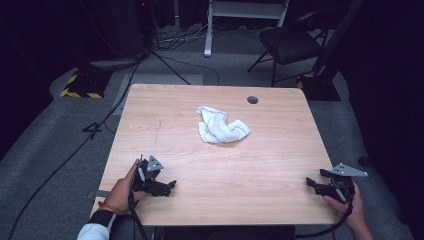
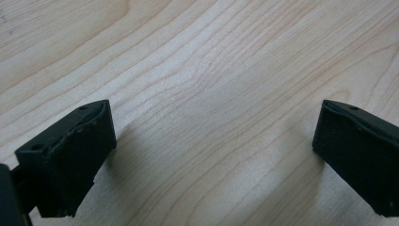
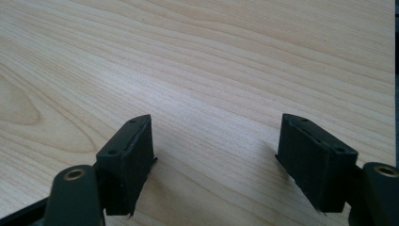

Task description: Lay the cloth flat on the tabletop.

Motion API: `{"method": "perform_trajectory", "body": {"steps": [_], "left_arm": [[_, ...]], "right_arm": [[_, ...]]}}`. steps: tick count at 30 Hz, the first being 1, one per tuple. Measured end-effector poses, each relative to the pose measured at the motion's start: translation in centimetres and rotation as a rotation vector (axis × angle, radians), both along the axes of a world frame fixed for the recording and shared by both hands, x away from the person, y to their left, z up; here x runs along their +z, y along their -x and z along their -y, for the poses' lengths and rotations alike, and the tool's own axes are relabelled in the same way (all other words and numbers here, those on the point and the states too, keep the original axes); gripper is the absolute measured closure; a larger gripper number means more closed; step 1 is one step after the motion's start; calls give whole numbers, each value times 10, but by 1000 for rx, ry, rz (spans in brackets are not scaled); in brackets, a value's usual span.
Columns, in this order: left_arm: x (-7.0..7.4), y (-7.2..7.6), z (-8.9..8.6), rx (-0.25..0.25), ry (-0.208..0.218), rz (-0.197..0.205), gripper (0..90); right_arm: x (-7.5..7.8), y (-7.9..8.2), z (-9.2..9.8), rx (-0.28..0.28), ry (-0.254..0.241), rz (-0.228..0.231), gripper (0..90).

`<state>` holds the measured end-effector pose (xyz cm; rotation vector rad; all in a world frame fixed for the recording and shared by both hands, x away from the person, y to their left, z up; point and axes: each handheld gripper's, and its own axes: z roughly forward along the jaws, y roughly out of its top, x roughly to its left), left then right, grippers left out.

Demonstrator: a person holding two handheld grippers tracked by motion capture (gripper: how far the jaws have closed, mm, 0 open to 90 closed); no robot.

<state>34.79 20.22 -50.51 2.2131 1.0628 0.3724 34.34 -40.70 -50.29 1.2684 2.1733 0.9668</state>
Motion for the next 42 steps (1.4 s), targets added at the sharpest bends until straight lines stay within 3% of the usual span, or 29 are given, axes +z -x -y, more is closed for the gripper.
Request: {"method": "perform_trajectory", "body": {"steps": [4,8,13,14,16,17,19,21,22,23,25,26,27,28,29,31,32,33,36,37,40,42], "left_arm": [[0,-4,1,-18,-2,1,0],[0,-7,4,-4,-4,0,1],[3,-17,10,-64,-28,-13,2],[4,-20,12,-96,-37,-14,3],[4,-25,18,-106,-45,1,14],[6,-33,23,-112,-37,-24,35],[8,-41,28,-139,-43,-26,73],[10,-43,31,-145,-44,-15,190],[13,-51,34,-160,2,-10,217],[13,-51,34,-160,2,-10,178],[19,-64,40,-187,74,-21,198],[19,-64,40,-187,74,-21,208],[24,-76,48,-189,63,13,206],[24,-76,48,-189,63,13,206],[27,-88,54,-197,54,40,207],[28,-94,57,-189,53,60,237],[29,-102,60,-186,62,60,237],[29,-109,64,-181,59,55,244],[28,-129,75,-160,25,69,250],[27,-140,81,-139,14,70,268],[25,-150,84,-122,33,65,278],[23,-158,87,-114,35,49,393]], "right_arm": [[0,0,0,-4,1,-2,262],[0,-2,-1,-11,2,-7,255],[7,-9,-3,12,-2,-1,298],[11,-12,-5,27,-11,0,298],[28,-24,-18,87,3,22,299],[34,-30,-22,102,0,26,312],[46,-44,-33,120,0,44,357],[51,-52,-40,129,4,49,367],[61,-69,-55,138,11,56,391],[61,-69,-55,138,11,56,391],[72,-93,-83,176,-21,71,419],[72,-93,-83,176,-21,71,419],[74,-110,-103,182,-36,65,441],[74,-110,-103,182,-36,65,441],[71,-126,-122,188,-33,62,466],[65,-140,-139,192,-4,49,477],[65,-140,-139,192,-4,49,477],[57,-153,-156,195,31,32,486],[51,-163,-170,201,34,13,487],[46,-171,-184,216,64,10,485],[42,-177,-196,223,76,7,485],[36,-186,-209,225,88,-13,482]]}}
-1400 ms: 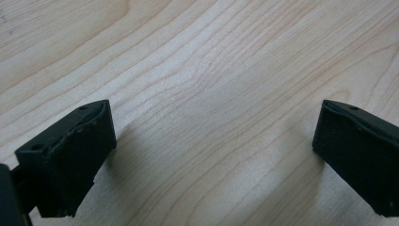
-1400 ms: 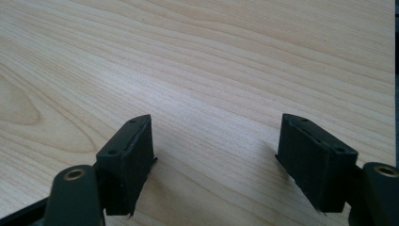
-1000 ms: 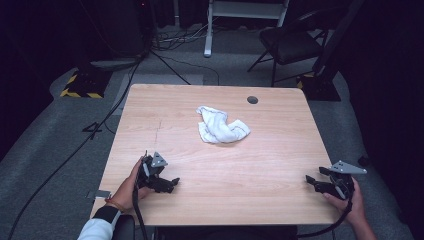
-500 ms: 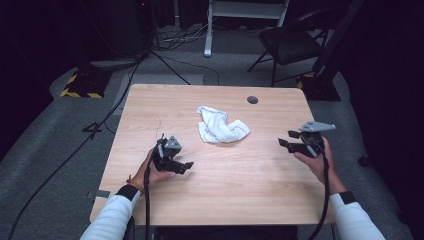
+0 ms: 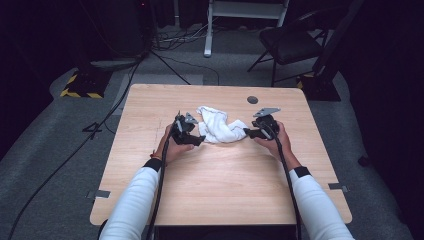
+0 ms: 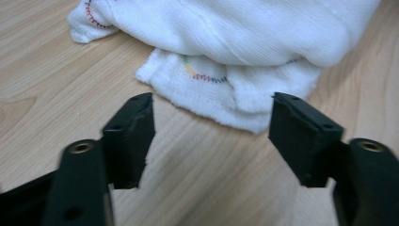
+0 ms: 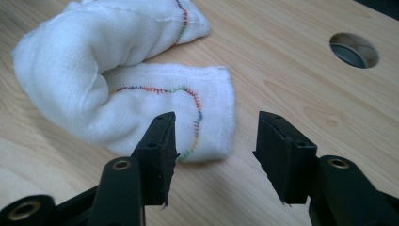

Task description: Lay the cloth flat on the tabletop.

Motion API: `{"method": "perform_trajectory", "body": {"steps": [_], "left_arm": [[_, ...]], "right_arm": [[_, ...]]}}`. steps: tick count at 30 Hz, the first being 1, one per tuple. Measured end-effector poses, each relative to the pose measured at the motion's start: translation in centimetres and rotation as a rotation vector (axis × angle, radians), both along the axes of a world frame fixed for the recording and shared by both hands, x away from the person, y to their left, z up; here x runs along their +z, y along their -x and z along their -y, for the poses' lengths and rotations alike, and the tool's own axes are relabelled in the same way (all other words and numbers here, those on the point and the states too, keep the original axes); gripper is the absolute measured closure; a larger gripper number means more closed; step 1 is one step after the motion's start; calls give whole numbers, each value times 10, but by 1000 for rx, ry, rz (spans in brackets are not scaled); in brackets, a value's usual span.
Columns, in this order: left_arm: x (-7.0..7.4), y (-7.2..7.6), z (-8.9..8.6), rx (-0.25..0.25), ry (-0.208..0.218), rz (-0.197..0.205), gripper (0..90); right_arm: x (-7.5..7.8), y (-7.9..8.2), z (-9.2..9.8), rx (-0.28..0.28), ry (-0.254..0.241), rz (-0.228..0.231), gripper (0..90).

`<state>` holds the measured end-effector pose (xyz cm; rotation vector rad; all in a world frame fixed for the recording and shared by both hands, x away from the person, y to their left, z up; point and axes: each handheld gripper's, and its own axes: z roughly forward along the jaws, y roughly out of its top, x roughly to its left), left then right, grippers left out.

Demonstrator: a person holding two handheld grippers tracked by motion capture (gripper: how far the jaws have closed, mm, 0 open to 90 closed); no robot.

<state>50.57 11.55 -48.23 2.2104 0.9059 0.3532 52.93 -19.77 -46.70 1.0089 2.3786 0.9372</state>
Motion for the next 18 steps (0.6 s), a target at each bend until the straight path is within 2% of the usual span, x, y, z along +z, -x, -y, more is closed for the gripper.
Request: {"method": "perform_trajectory", "body": {"steps": [1,3,4,5,6,7,8,10,11,12,13,14,15,18], "left_arm": [[-3,-7,2,-8,5,-20,428],[-5,-9,3,-10,7,-28,448],[-8,-12,5,-36,2,-37,465],[-8,-12,5,-36,2,-37,480],[-9,-13,7,-49,-3,-40,504],[-11,-14,8,-62,-9,-45,504],[-11,-14,10,-99,-28,-35,553],[-10,-14,11,-114,-36,-36,616],[-10,-14,11,-128,-31,-39,661],[-9,-14,11,-141,-33,-44,702],[-9,-14,12,-166,-31,-54,740],[-9,-14,12,-166,-31,-54,771],[-10,-13,13,-177,-23,-58,813],[-8,-10,12,-183,-38,-53,857]], "right_arm": [[-2,-3,-3,2,8,-10,480],[-7,-7,-7,-2,27,-21,469],[-9,-9,-8,-6,33,-30,470],[-9,-9,-8,-6,33,-30,470],[-17,-12,-10,1,40,-79,484],[-17,-12,-10,1,40,-79,484],[-20,-13,-5,-3,-6,-98,512],[-20,-14,-3,-2,-25,-112,542],[-21,-13,-1,6,-51,-127,637],[-21,-12,-1,20,-63,-131,690],[-21,-11,-2,20,-65,-140,722],[-21,-11,-2,20,-65,-140,722],[-19,-8,-4,34,-43,-137,775],[-16,-4,-2,55,-4,-121,818]]}}
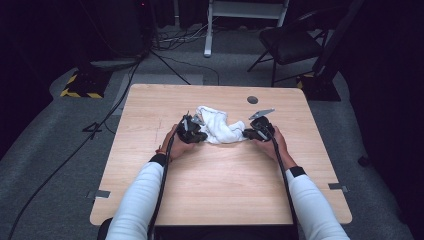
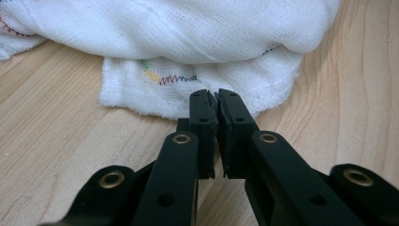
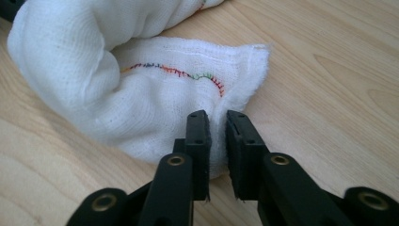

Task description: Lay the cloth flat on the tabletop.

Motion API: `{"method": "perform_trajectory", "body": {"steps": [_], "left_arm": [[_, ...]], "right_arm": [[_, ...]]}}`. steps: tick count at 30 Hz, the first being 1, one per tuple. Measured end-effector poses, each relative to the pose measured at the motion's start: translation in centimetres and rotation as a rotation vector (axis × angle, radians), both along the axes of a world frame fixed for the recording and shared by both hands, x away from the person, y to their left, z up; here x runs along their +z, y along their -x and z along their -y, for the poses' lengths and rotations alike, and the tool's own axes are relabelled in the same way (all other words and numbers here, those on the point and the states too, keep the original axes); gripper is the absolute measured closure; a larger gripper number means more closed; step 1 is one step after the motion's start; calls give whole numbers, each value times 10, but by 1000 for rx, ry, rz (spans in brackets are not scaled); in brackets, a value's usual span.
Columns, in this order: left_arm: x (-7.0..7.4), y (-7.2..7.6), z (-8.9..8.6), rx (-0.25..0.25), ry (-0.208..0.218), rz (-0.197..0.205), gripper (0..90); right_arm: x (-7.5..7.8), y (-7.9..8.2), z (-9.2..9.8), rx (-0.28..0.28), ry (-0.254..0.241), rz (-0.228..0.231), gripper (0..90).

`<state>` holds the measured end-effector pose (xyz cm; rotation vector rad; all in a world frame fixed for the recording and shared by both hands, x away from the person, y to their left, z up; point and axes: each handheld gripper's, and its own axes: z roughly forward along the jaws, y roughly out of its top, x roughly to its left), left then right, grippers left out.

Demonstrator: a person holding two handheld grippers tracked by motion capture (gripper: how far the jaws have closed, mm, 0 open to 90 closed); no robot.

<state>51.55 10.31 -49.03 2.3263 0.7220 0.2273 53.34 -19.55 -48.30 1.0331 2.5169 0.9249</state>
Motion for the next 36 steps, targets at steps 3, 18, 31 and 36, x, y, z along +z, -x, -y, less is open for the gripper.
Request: {"method": "perform_trajectory", "body": {"steps": [3,18,31,36], "left_arm": [[2,4,-2,-7,-5,3,864],[26,80,-5,-153,31,7,865],[16,137,-5,-177,-21,-18,700],[23,115,-15,-58,1,5,422]], "right_arm": [[3,4,5,8,9,7,844],[33,79,64,85,-138,23,858],[20,131,69,100,-10,-2,692],[29,120,72,26,-45,54,549]]}}
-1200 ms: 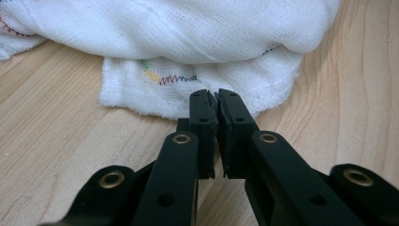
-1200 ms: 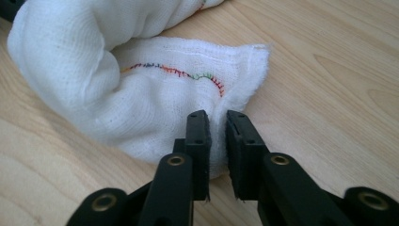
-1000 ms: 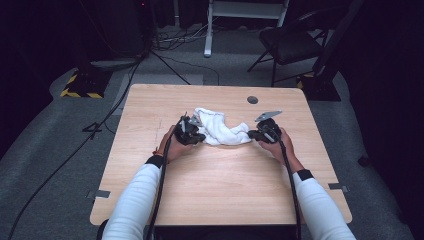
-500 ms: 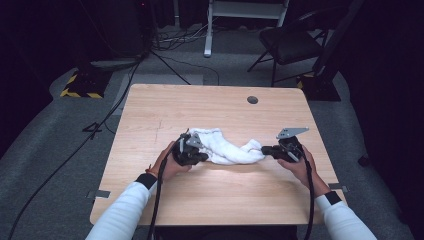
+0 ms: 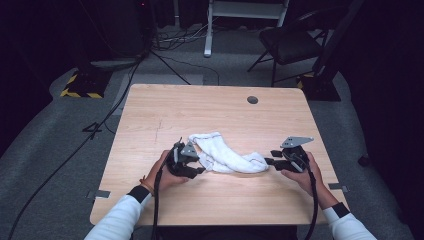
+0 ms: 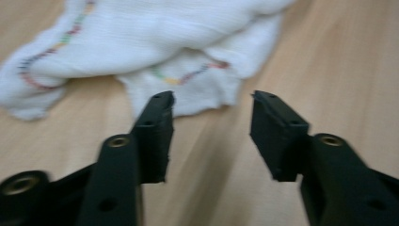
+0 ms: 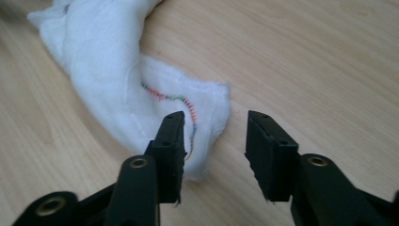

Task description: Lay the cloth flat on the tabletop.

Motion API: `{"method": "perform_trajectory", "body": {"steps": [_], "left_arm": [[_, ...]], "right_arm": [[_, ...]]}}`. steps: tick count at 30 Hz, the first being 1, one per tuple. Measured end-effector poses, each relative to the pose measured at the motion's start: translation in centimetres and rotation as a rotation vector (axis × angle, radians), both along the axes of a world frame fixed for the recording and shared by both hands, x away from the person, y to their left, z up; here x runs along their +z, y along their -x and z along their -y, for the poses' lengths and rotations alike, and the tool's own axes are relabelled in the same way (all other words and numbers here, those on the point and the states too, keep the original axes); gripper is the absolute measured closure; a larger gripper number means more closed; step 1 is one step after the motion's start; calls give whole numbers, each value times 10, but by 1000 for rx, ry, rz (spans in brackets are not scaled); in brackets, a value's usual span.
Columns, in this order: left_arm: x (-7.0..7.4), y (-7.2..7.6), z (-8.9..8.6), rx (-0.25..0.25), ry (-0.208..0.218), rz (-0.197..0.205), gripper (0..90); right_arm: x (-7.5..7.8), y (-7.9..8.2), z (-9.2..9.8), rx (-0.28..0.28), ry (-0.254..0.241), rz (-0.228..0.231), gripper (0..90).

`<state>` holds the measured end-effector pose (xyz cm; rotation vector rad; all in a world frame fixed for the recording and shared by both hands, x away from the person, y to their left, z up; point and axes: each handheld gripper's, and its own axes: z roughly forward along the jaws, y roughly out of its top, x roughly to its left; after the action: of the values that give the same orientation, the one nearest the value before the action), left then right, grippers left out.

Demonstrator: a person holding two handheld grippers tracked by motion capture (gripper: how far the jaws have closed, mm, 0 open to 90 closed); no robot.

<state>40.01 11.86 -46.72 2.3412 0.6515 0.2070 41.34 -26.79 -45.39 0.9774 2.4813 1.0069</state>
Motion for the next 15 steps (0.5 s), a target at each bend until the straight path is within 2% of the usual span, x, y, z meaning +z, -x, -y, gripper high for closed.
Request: {"method": "perform_trajectory", "body": {"steps": [1,3,6,7,8,9,12,13,15], "left_arm": [[3,-10,-1,42,-6,34,366],[6,-16,0,55,-12,50,310],[18,-30,4,69,50,72,287],[26,-38,13,57,99,82,272],[29,-41,19,43,107,84,262],[29,-41,19,43,107,84,259],[27,-51,40,13,85,100,257],[24,-55,46,15,67,90,258],[15,-64,55,7,39,54,296]], "right_arm": [[0,-3,-2,2,0,4,545],[-3,-9,-6,15,7,-3,534],[-7,-15,-12,24,16,-13,525],[-11,-22,-17,34,11,-29,522],[-13,-24,-19,37,8,-34,522],[-15,-27,-22,38,11,-40,522],[-20,-30,-28,57,28,-55,522],[-22,-30,-30,66,29,-65,526],[-26,-30,-35,67,66,-72,546]]}}
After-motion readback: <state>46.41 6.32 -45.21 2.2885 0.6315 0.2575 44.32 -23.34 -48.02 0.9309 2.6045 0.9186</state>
